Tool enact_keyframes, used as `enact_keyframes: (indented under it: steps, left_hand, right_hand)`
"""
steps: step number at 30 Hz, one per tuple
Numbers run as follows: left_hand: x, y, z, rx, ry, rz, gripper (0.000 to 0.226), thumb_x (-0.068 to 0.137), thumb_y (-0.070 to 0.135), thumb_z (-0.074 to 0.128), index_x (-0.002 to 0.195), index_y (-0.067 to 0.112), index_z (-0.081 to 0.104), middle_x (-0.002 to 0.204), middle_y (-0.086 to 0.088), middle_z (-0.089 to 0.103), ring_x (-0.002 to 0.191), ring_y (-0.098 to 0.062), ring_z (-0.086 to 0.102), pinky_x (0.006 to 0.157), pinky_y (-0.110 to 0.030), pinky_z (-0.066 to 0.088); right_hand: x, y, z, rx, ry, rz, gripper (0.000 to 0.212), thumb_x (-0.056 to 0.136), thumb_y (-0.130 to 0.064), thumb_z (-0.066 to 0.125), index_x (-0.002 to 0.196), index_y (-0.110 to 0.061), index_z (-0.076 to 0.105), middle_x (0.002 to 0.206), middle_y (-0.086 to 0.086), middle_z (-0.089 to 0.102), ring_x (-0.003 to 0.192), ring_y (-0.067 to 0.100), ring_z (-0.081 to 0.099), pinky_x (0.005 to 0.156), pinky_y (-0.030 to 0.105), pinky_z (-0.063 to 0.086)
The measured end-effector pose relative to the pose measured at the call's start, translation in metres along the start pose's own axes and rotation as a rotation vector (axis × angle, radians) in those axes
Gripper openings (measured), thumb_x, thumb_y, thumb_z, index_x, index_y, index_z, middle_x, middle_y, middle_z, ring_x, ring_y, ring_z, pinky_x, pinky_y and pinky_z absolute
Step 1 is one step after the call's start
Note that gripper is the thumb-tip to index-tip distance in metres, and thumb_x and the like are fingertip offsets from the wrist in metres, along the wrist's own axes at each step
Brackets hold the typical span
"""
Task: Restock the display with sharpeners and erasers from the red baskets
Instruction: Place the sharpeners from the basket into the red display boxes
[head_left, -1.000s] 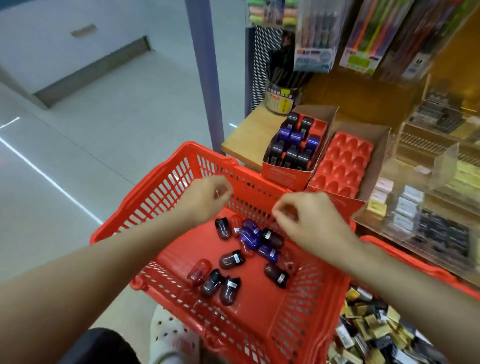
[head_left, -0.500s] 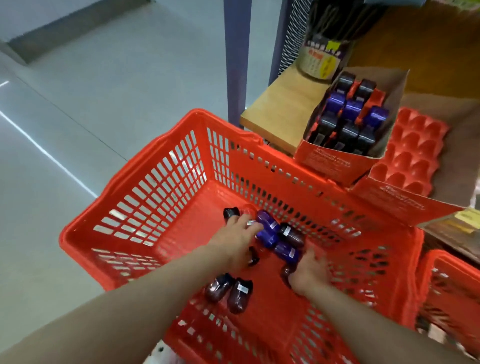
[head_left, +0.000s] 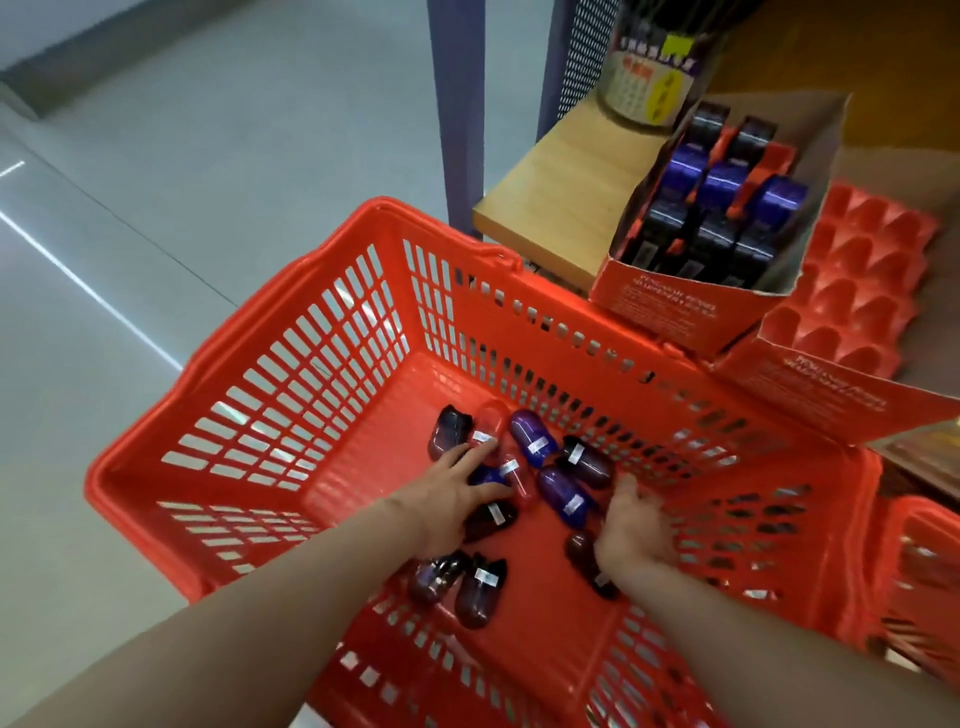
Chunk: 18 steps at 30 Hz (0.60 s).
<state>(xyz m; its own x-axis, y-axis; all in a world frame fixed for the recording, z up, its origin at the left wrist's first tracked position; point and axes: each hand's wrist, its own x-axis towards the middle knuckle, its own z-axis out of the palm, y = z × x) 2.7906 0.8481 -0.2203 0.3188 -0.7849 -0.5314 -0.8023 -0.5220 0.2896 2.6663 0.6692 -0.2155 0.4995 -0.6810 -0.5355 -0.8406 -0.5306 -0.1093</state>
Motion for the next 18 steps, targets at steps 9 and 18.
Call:
enact_keyframes:
  steps: [9, 18]
  left_hand:
    - [-0.043, 0.054, -0.121, -0.993, 0.181, -0.187, 0.036, 0.096, 0.016, 0.062, 0.132, 0.017, 0.056, 0.13, -0.005, 0.058, 0.116, -0.018, 0.058, 0.1, -0.029, 0.048]
    - [-0.135, 0.135, -0.189, -1.415, 0.066, -0.007, 0.04, 0.09, 0.023, 0.067, 0.129, 0.016, 0.059, 0.121, -0.009, 0.064, 0.108, -0.022, 0.068, 0.091, -0.029, 0.055]
  right_hand:
    - [-0.062, -0.012, -0.103, 1.369, -0.519, 0.063, 0.046, 0.091, 0.004, 0.062, 0.13, -0.019, 0.054, 0.117, 0.01, 0.068, 0.108, 0.026, 0.066, 0.074, 0.044, 0.059]
    - [-0.152, 0.01, -0.197, 1.535, -0.5, -0.325, 0.039, 0.085, 0.001, 0.07, 0.115, -0.022, 0.063, 0.097, 0.007, 0.072, 0.094, 0.02, 0.071, 0.081, 0.047, 0.059]
